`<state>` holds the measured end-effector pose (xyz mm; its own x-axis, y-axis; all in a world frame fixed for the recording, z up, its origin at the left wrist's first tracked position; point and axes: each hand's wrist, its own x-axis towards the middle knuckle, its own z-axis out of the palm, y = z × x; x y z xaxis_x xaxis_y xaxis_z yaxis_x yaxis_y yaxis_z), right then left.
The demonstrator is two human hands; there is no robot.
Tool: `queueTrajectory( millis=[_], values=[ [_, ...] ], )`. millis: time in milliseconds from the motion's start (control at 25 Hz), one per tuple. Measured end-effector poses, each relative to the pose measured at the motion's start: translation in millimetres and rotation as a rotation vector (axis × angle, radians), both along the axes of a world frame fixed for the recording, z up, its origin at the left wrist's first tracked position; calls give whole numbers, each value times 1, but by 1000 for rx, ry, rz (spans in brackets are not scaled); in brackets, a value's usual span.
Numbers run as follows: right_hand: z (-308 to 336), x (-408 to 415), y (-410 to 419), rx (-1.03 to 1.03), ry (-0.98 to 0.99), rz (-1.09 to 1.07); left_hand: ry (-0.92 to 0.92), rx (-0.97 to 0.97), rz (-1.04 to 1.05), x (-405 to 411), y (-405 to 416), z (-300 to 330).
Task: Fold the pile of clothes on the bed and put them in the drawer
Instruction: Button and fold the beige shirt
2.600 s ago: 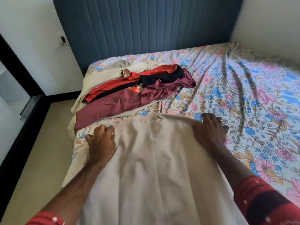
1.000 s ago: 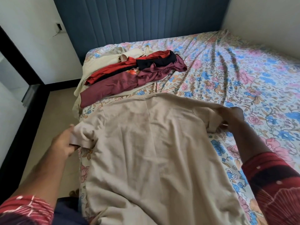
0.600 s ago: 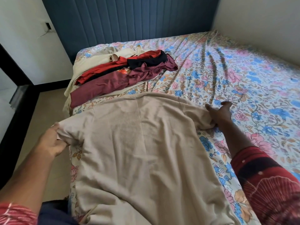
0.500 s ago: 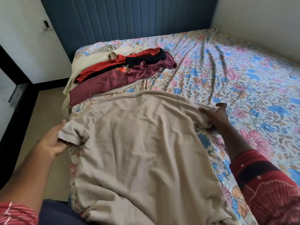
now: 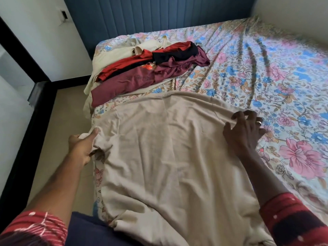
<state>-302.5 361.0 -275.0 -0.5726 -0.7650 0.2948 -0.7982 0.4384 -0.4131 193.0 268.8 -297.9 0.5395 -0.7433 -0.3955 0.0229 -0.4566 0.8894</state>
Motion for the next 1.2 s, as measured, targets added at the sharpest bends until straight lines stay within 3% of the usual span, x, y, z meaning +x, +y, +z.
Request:
queueTrajectory(
  millis=[160, 400, 560, 760, 920, 1040, 1200],
  values=[
    [-26, 36, 27, 63, -74, -19, -231, -18, -77, -8, 9, -4],
    [-32, 48, 35, 314, -52, 66, 135, 104, -92, -1, 50, 11],
    [-17, 42, 22, 482, -101, 78, 183, 265, -248, -22, 92, 33],
    [-38, 31, 23, 395, -156, 108, -75, 394, -383, -45, 133, 28],
    [-24, 27, 36, 319, -265, 233, 49, 427, -438, -68, 192, 44],
    [-13, 16, 86, 278, -232, 393, 153, 476, -550, -79, 229, 58],
    [-11, 0, 183, 389, -253, 343, 68, 583, -665, -94, 274, 62]
  ],
)
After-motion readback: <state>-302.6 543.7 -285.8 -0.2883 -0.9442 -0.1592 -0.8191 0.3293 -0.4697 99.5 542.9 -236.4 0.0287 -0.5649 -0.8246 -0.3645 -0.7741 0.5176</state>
